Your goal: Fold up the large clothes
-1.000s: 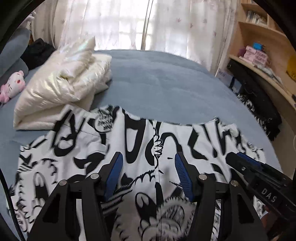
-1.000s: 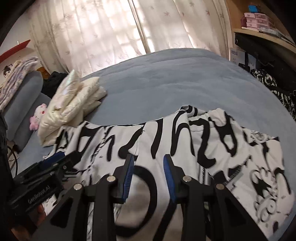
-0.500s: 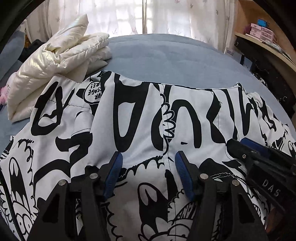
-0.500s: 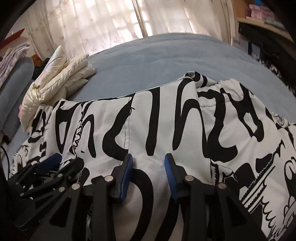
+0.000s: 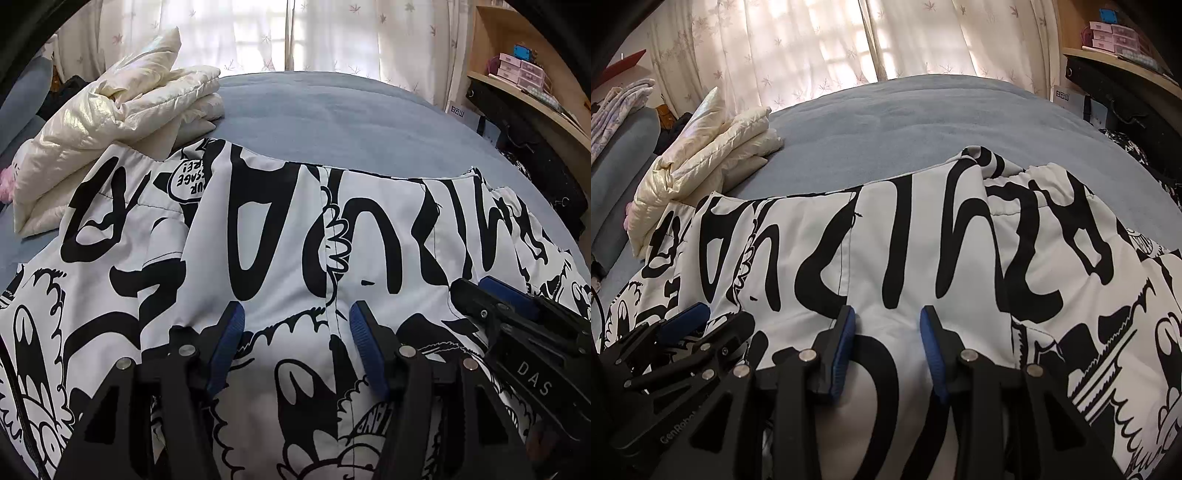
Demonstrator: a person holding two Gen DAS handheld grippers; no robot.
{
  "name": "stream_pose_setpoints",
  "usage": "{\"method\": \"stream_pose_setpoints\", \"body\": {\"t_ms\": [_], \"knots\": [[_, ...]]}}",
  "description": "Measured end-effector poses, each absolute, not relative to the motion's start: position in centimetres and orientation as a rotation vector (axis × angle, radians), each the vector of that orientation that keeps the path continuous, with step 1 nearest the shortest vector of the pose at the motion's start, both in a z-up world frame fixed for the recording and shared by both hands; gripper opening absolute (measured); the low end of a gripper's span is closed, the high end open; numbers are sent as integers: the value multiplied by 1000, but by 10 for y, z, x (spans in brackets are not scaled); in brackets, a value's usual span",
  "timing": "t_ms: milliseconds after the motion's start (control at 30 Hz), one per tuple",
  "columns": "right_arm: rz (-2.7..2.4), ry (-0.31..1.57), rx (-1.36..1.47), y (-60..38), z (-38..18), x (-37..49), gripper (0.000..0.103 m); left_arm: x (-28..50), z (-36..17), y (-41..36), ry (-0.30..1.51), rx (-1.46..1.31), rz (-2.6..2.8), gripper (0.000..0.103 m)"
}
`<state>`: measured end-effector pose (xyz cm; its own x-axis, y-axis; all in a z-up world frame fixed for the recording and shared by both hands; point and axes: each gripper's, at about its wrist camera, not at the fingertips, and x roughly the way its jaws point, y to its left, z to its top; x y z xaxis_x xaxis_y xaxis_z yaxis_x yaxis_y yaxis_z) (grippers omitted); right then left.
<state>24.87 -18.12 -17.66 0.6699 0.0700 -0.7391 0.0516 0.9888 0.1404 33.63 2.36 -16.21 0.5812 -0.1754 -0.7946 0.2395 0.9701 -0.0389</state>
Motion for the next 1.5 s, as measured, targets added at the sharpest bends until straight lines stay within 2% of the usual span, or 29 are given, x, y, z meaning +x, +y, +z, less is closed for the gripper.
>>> {"method": "stream_pose_setpoints", "body": {"t_ms": [400,733,1333,1500], "knots": [[-17,909,211,-179,-165,197,46,299,-149,44,992,10,-233,58],[-1,962,280,-175,-139,134,47,231,-103,84,987,-48,-240,67],[117,802,212,-144,-41,39,47,148,2,145,830,-108,-250,74],[155,776,156,-141,-19,15,47,127,16,155,805,-110,-282,80]]}}
